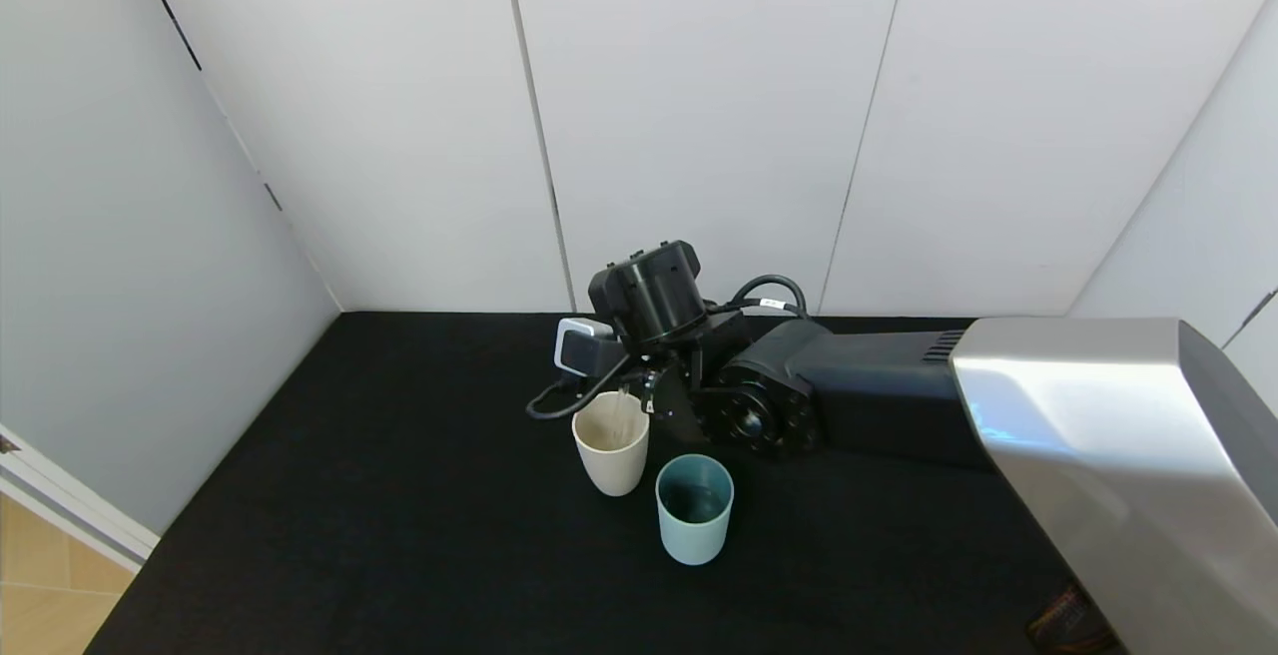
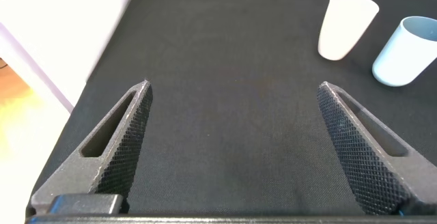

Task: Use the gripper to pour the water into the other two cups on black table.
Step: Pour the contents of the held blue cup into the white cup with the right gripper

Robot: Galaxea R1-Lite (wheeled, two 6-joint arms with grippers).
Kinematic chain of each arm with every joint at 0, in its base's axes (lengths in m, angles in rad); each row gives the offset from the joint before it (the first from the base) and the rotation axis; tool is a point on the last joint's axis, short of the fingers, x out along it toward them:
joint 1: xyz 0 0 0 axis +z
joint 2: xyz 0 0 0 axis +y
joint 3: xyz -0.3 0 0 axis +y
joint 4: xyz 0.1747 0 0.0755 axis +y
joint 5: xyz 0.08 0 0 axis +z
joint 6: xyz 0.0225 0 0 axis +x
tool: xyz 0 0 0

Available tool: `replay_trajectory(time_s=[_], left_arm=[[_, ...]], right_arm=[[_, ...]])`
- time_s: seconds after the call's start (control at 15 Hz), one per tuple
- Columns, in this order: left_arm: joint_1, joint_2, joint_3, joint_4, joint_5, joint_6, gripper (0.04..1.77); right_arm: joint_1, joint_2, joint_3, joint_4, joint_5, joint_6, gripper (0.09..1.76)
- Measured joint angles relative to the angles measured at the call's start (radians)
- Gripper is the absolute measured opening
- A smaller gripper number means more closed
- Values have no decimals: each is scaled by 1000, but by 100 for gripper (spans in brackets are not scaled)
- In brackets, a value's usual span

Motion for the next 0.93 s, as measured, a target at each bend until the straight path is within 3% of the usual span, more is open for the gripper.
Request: replay_trajectory(time_s=[0.93], left_arm=[[0, 0, 0, -1, 0, 0, 172]], right_arm=[[29, -10, 0, -4, -61, -59, 132]])
